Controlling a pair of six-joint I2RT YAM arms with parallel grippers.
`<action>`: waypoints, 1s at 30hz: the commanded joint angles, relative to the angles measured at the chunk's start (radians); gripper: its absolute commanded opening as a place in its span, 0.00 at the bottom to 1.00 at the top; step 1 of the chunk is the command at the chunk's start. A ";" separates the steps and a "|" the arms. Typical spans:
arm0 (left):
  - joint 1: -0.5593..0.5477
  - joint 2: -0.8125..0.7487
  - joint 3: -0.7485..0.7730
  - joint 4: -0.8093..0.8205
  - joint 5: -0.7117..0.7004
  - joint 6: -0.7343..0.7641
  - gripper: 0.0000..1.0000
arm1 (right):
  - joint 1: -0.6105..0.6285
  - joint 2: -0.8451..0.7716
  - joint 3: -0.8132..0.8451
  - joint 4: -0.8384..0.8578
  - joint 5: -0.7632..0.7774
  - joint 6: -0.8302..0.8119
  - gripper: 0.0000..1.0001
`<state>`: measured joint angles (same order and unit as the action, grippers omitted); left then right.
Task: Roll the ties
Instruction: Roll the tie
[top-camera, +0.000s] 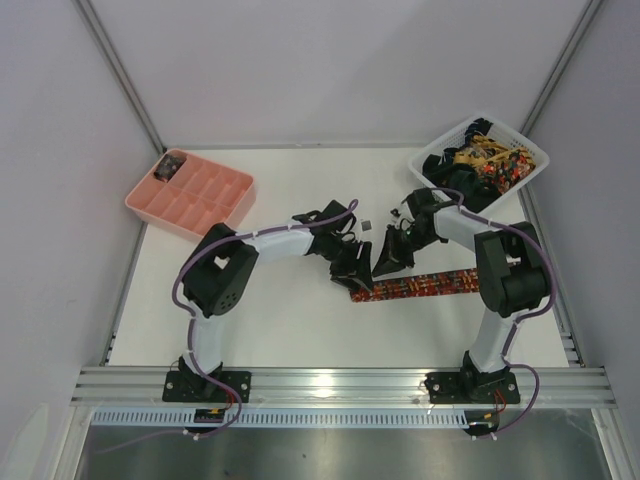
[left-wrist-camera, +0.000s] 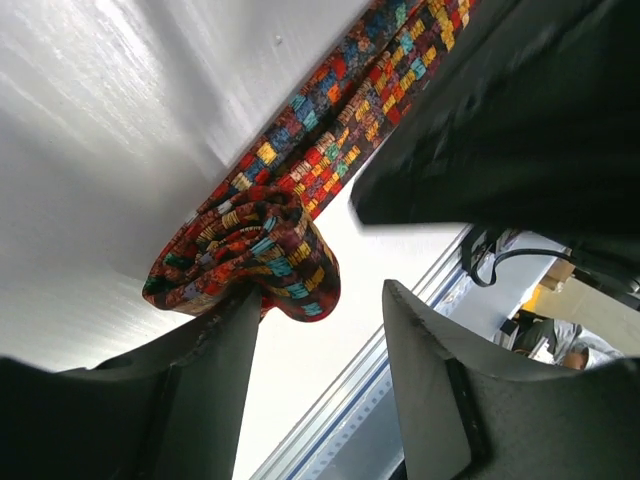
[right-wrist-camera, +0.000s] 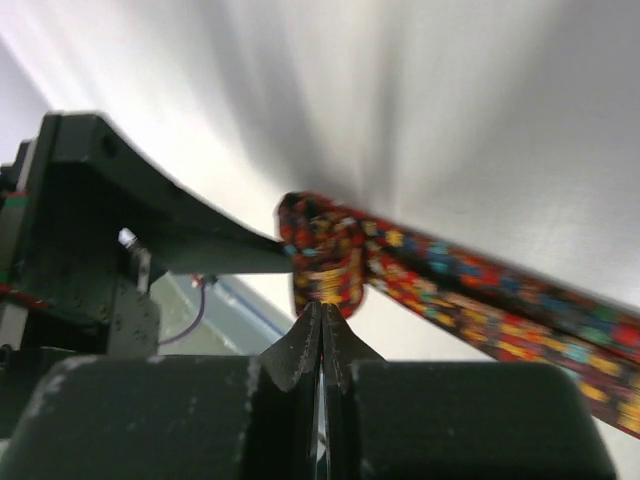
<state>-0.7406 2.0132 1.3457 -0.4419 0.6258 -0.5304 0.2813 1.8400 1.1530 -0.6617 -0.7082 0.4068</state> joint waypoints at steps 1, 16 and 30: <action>-0.016 -0.036 -0.034 0.069 -0.014 0.006 0.59 | 0.039 0.002 0.030 0.005 -0.137 -0.016 0.04; -0.017 -0.044 -0.045 0.092 -0.018 -0.010 0.62 | 0.072 0.061 -0.024 0.020 -0.106 -0.029 0.04; 0.023 -0.136 -0.069 0.045 -0.011 0.010 0.64 | 0.052 0.028 -0.044 -0.024 0.033 -0.086 0.04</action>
<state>-0.7425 1.9545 1.2984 -0.3824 0.6292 -0.5449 0.3382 1.9011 1.1255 -0.6605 -0.7471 0.3580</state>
